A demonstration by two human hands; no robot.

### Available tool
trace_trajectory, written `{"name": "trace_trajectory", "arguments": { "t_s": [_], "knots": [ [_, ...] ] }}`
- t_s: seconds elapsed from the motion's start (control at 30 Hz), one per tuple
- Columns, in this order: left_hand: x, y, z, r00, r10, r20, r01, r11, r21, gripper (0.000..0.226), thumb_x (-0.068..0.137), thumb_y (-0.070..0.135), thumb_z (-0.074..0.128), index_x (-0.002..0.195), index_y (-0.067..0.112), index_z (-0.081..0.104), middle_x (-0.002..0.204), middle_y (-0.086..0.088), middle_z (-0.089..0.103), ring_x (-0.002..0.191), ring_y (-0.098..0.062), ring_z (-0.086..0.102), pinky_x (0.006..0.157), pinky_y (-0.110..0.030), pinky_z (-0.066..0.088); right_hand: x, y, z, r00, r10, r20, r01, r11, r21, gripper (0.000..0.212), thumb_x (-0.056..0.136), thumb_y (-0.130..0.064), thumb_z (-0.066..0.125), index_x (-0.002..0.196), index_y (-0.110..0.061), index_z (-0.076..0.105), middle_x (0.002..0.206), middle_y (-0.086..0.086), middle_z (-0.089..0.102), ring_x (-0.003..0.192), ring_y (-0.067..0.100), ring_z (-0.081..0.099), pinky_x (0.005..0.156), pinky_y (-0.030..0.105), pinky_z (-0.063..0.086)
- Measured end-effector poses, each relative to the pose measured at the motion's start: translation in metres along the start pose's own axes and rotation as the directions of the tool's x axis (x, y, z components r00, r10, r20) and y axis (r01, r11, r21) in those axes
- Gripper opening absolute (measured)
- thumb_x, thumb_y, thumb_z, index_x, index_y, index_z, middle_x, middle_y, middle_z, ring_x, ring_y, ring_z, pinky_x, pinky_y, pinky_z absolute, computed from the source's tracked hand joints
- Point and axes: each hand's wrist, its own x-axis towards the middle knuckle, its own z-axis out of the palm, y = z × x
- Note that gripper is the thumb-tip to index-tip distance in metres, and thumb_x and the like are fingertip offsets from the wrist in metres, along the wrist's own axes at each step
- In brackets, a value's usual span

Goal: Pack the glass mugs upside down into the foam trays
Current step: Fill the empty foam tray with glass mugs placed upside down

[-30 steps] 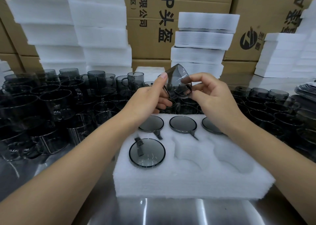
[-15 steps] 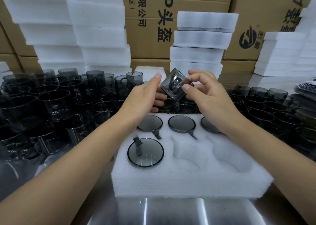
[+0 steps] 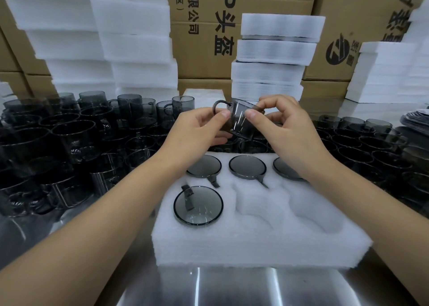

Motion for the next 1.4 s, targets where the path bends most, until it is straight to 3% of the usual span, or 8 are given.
{"name": "trace_trajectory", "arguments": {
  "t_s": [0.23,0.47,0.6,0.73,0.93,1.1,1.2,1.4],
  "knots": [
    [0.004,-0.001,-0.003,0.997,-0.079,-0.024,0.074,0.987,-0.143,0.028,0.103,0.023,0.042,0.101,0.009,0.067,0.095,-0.010,0.074,0.079,-0.017,0.073,0.068,-0.020,0.056,-0.001,-0.001,0.000,0.998,0.001,0.059,-0.002,1.000,0.018,0.020,0.089,-0.023,0.065,0.094,-0.041,0.060,0.114,-0.007,0.050,0.084,0.002,0.064,0.071,0.008,0.043],
    [0.005,-0.003,-0.003,0.996,-0.093,0.002,0.092,0.980,-0.175,0.032,0.104,0.022,0.039,0.103,0.007,0.066,0.094,-0.012,0.074,0.080,-0.018,0.073,0.069,-0.021,0.057,-0.002,-0.005,-0.003,0.991,0.031,0.131,-0.037,0.998,0.050,0.024,0.090,-0.019,0.065,0.096,-0.042,0.061,0.121,-0.002,0.055,0.096,0.010,0.066,0.090,0.029,0.051],
    [0.004,-0.002,-0.005,0.995,-0.072,0.068,0.082,0.984,-0.159,0.032,0.104,0.023,0.039,0.106,0.007,0.067,0.094,-0.011,0.075,0.085,-0.021,0.073,0.067,-0.020,0.055,0.002,-0.010,-0.015,0.957,0.076,0.281,-0.105,0.990,0.090,0.028,0.088,-0.016,0.066,0.104,-0.038,0.062,0.099,-0.010,0.072,0.088,0.011,0.069,0.088,0.027,0.053],
    [0.002,-0.002,-0.006,0.987,-0.063,0.147,0.074,0.995,-0.070,0.032,0.102,0.028,0.043,0.102,0.008,0.069,0.091,-0.010,0.075,0.083,-0.024,0.073,0.067,-0.025,0.057,0.005,-0.015,-0.026,0.901,0.036,0.432,-0.048,0.999,0.018,0.048,0.082,-0.010,0.072,0.118,-0.036,0.055,0.119,-0.011,0.060,0.090,0.006,0.063,0.083,0.023,0.053],
    [0.001,-0.002,-0.008,0.967,-0.010,0.255,-0.017,0.995,0.102,0.036,0.094,0.047,0.044,0.105,0.025,0.070,0.096,-0.005,0.075,0.091,-0.021,0.072,0.079,-0.032,0.058,0.008,-0.026,-0.043,0.832,0.089,0.547,-0.072,0.996,-0.052,0.057,0.062,-0.040,0.076,0.116,-0.045,0.058,0.105,-0.010,0.056,0.088,0.014,0.066,0.090,0.033,0.052],
    [-0.002,0.000,-0.012,0.874,-0.025,0.486,-0.054,0.988,0.147,0.087,0.073,0.077,0.029,0.137,0.022,0.050,0.119,-0.005,0.069,0.115,-0.018,0.062,0.104,-0.039,0.043,0.007,-0.032,-0.058,0.673,0.099,0.733,-0.039,0.994,-0.099,0.050,0.063,-0.042,0.077,0.111,-0.034,0.065,0.115,0.000,0.067,0.105,0.027,0.064,0.096,0.051,0.049],
    [-0.007,0.005,-0.013,0.831,-0.016,0.556,-0.122,0.970,0.210,0.108,0.060,0.092,0.043,0.137,0.017,0.050,0.129,-0.004,0.063,0.122,-0.016,0.057,0.111,-0.043,0.035,0.002,-0.037,-0.057,0.537,0.102,0.837,-0.012,0.993,-0.114,0.051,0.067,-0.032,0.079,0.115,-0.028,0.061,0.121,-0.015,0.063,0.113,0.014,0.060,0.094,0.036,0.050],
    [-0.012,0.018,-0.017,0.733,-0.072,0.677,-0.242,0.901,0.359,0.065,0.048,0.086,0.064,0.102,0.048,0.064,0.114,0.019,0.066,0.115,-0.004,0.058,0.102,-0.032,0.042,-0.003,-0.045,-0.052,0.498,0.108,0.860,0.025,0.990,-0.139,0.054,0.063,-0.035,0.080,0.114,-0.034,0.061,0.113,-0.007,0.063,0.108,0.018,0.062,0.095,0.039,0.051]
  ]
}}
